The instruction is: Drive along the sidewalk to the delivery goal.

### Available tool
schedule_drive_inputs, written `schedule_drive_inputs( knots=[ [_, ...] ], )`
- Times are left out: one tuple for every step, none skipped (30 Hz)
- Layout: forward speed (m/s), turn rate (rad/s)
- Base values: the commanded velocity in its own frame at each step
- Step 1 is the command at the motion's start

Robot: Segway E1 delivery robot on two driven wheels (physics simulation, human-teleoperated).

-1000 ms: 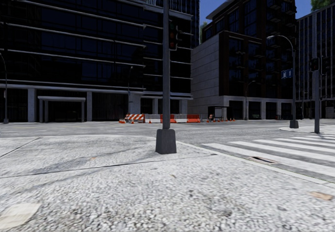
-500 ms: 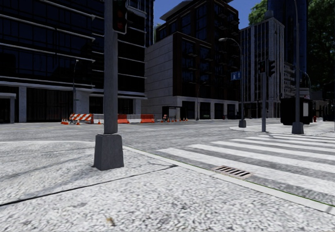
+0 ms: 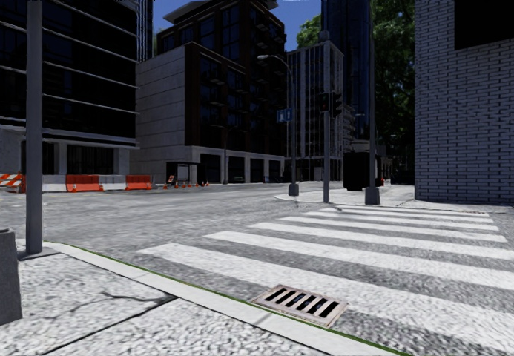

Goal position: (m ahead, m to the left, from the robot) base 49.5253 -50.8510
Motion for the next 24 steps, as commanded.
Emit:
schedule_drive_inputs(
  knots=[
    [2.0, -0.67],
    [2.0, -0.67],
    [2.0, -0.67],
    [2.0, -0.67],
    [2.0, -0.67],
    [2.0, -0.67],
    [2.0, -0.67],
    [2.0, -0.67],
    [2.0, -0.67],
    [2.0, -0.67],
    [2.0, -0.67],
    [2.0, -0.67],
    [1.89, -0.67],
    [1.69, -0.67],
    [1.56, -0.67],
    [1.56, -0.67],
    [1.42, -0.67],
    [1.37, -0.67],
    [1.37, -0.67],
    [1.36, -0.67],
    [1.36, -0.67],
    [1.36, -0.65],
    [1.36, -0.63],
    [1.36, -0.62]
  ],
)
